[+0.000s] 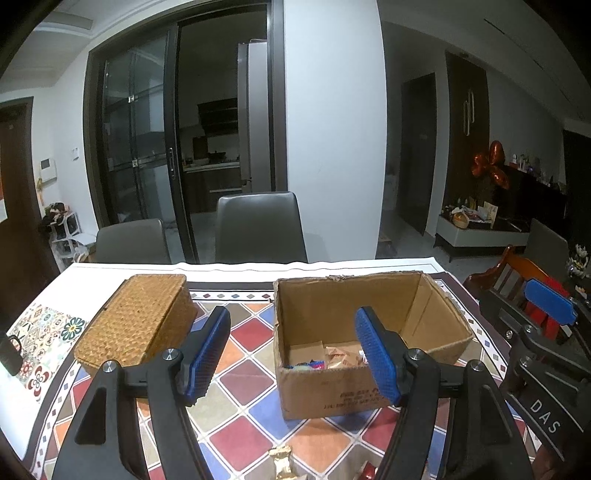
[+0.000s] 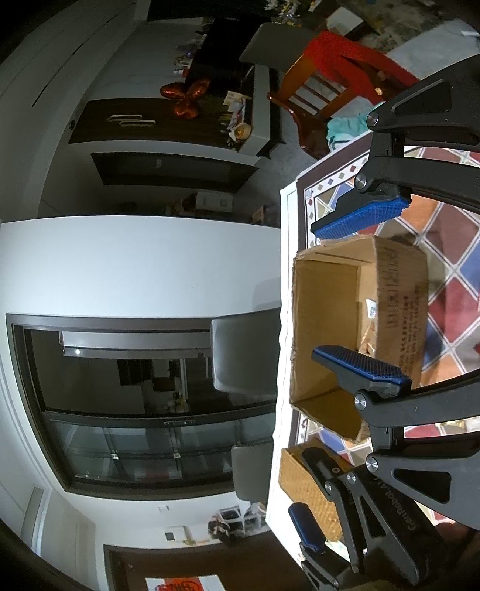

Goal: Organize snacks
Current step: 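Move both open tools back from the box toward the remaining snacks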

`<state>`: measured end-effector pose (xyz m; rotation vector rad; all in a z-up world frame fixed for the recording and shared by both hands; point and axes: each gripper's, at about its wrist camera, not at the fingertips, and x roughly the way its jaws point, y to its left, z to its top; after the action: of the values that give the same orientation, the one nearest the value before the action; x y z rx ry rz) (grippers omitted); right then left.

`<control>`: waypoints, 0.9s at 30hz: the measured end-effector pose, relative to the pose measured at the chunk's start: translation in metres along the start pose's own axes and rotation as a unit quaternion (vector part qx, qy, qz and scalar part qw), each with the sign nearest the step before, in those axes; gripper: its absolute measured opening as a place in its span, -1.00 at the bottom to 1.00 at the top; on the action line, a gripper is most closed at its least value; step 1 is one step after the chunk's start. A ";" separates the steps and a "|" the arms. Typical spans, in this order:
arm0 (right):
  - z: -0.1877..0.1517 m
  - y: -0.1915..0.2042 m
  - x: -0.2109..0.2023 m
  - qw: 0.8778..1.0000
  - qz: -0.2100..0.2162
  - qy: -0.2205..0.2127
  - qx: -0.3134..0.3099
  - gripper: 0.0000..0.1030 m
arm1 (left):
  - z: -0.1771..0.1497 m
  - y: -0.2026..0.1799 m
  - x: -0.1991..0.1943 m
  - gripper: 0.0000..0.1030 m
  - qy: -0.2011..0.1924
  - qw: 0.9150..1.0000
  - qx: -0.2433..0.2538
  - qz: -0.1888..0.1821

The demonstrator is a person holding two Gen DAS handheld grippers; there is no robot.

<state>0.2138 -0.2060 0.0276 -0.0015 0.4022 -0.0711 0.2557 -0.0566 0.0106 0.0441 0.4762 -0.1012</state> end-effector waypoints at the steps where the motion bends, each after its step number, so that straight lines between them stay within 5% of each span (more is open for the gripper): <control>1: -0.001 0.001 -0.003 1.000 0.001 0.000 0.000 0.19 | -0.001 0.001 -0.003 0.35 0.000 1.000 0.000 0.001; 27: -0.043 0.016 -0.040 0.999 0.022 0.015 -0.019 0.19 | -0.056 0.012 -0.037 0.35 0.028 0.999 -0.009 0.018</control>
<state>0.1614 -0.1866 0.0034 -0.0283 0.4328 -0.0202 0.1984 -0.0376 -0.0221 0.0371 0.5315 -0.0611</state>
